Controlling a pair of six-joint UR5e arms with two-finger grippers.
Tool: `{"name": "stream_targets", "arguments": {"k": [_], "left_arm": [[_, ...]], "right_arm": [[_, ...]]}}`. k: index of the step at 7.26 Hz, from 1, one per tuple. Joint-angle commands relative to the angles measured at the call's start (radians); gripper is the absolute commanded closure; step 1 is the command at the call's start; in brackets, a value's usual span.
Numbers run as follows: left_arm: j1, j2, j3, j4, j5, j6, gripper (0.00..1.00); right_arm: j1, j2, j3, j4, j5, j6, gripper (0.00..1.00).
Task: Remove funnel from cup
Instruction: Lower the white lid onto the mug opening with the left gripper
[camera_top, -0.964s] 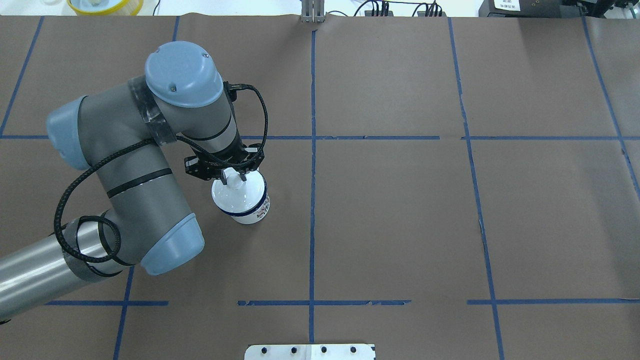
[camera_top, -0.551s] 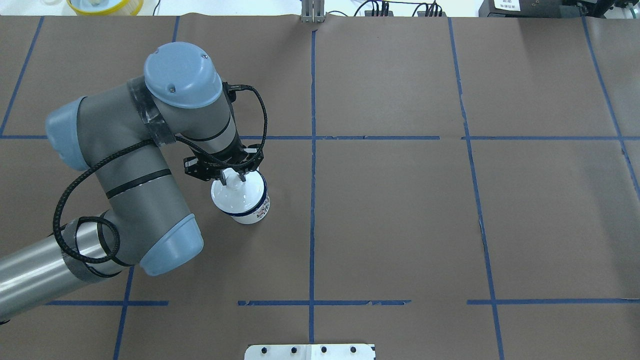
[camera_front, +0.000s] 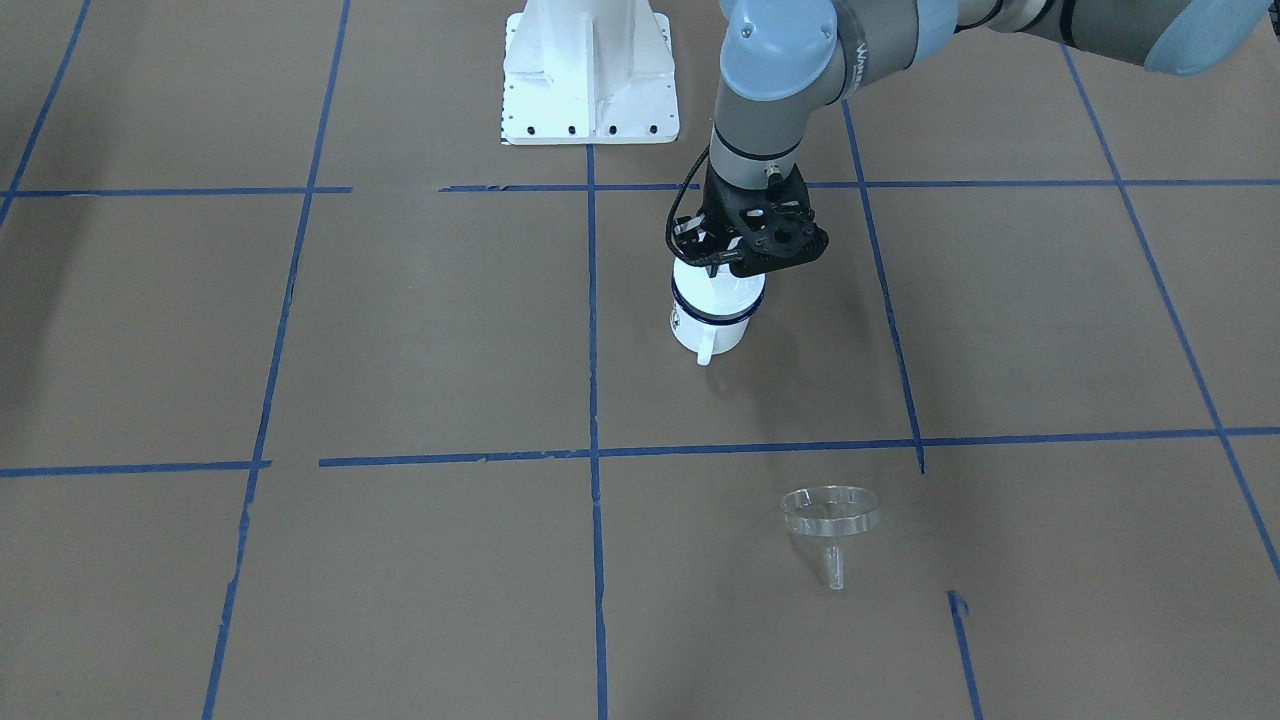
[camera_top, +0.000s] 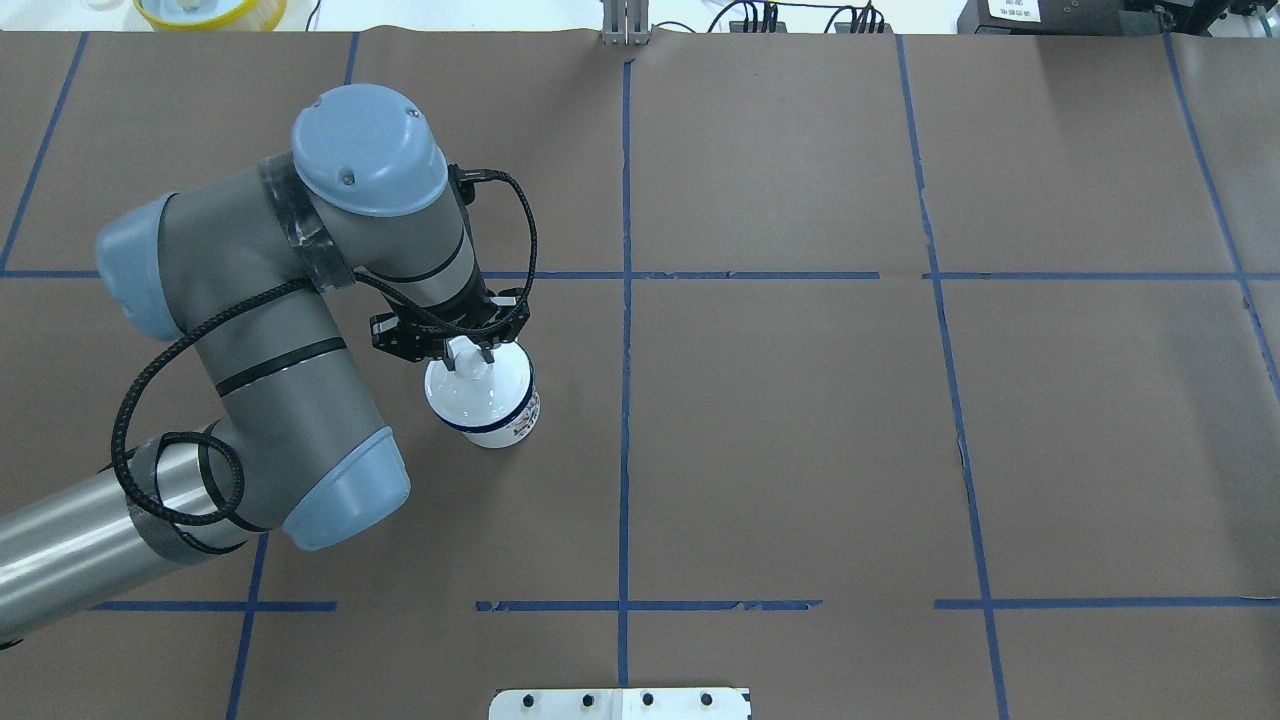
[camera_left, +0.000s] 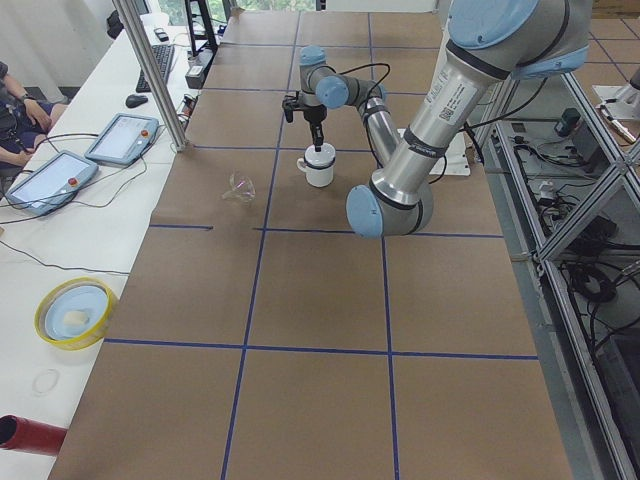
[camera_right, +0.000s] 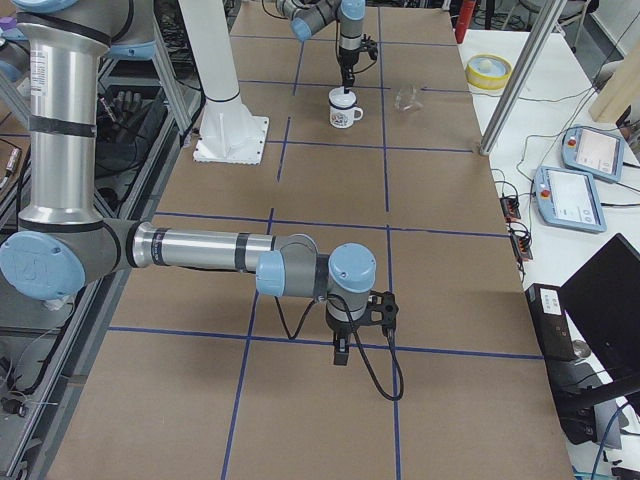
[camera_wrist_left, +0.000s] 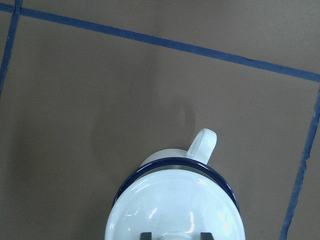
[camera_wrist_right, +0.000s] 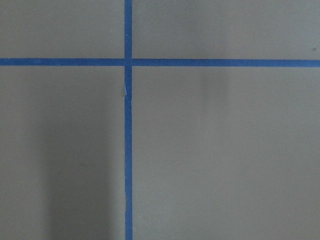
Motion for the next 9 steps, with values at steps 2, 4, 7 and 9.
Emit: {"name": "stream_targets", "arguments": {"k": [2, 4, 7, 9], "left_arm": [[0.0, 0.002, 0.003, -0.009, 0.001, 0.0, 1.0], [0.0, 0.007, 0.002, -0.011, 0.001, 0.003, 0.0], [-0.002, 0.007, -0.006, -0.009, 0.004, 0.002, 0.0], [-0.002, 0.008, -0.007, -0.009, 0.004, 0.002, 0.0]], "right_arm": [[0.0, 0.0, 0.0, 0.0, 0.0, 0.0, 0.0], [0.0, 0.0, 0.0, 0.0, 0.0, 0.0, 0.0], [0.0, 0.0, 0.0, 0.0, 0.0, 0.0, 0.0], [0.0, 0.0, 0.0, 0.0, 0.0, 0.0, 0.0]]}}
